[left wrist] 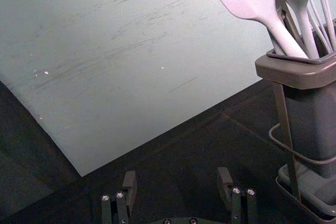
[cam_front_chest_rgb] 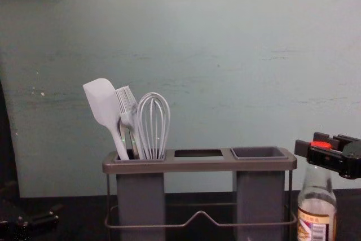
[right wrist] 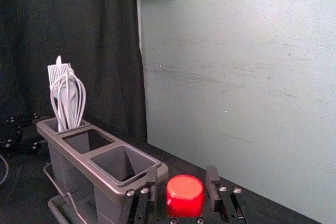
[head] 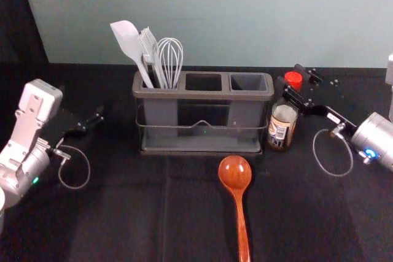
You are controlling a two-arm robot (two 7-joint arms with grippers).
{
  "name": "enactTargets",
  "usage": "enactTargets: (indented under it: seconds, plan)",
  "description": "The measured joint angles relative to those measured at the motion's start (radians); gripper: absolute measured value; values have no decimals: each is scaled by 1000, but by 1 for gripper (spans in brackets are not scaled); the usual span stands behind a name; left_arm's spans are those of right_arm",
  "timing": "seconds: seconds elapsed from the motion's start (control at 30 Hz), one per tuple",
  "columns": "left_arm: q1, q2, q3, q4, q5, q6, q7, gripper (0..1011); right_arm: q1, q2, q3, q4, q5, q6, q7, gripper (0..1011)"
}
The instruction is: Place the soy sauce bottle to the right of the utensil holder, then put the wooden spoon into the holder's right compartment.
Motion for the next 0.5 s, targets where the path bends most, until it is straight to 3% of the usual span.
enactTargets:
  seconds: [0.3, 0.5]
  plan:
    - [0, 0, 0, 0, 0, 0, 0, 1005, 1, 3, 9, -26, 1, 5, -2, 862]
    - [0, 0, 0, 0, 0, 0, 0, 1005, -2, 16, 18, -62, 0, 19, -18, 987]
